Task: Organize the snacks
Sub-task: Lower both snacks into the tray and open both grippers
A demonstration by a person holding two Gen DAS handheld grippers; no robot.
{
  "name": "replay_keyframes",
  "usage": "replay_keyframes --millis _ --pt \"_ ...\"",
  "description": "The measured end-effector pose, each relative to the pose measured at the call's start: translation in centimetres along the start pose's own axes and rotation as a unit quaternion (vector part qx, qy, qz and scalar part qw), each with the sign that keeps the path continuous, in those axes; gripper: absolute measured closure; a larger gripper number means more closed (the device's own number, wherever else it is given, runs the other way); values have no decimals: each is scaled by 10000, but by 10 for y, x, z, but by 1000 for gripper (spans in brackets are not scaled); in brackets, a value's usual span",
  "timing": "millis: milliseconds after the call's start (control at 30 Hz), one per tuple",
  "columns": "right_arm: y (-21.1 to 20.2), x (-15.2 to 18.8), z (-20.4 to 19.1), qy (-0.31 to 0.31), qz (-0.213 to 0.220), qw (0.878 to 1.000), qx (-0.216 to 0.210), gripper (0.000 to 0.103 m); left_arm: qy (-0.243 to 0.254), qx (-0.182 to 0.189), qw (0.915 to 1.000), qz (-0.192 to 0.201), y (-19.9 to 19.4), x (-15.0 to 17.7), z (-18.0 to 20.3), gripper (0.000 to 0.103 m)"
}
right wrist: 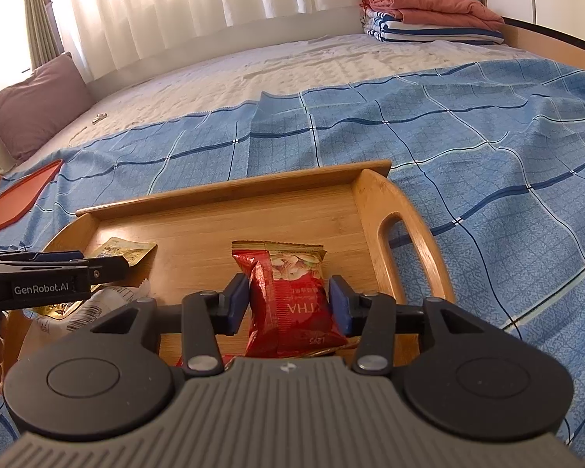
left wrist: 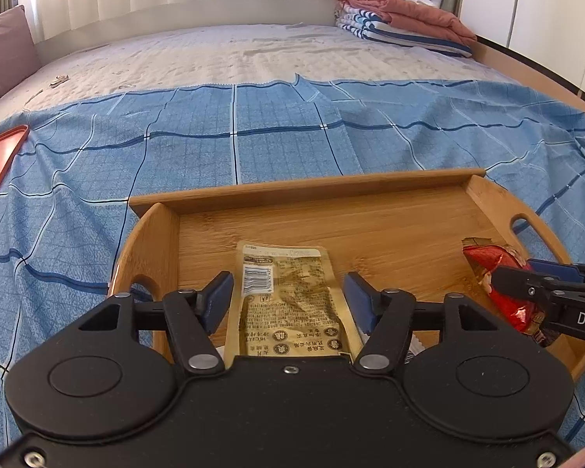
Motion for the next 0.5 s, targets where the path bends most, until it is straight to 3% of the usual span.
replay_keyframes --millis 67,233,500 --pt "-2 -1 0 20 37 10000 -45 41 -31 6 10000 48 -4 0 -1 25" --pt "-13 -3 -6 3 123 9999 -103 31 -8 -101 9998 152 -18 0 -5 18" --pt "-46 -4 -24 -184 197 9995 -139 27 -96 -153 9991 373 -68 4 -19 11"
Point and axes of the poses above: each gripper's, at about its wrist camera, not at the fingertips, and y roughly the way its jaws point, z to its right, x to its underside, the point moved 7 cm from there along y, roughly the way its jaws point, and after that the axes turned 15 degrees about -x, right-handed, at the moved point
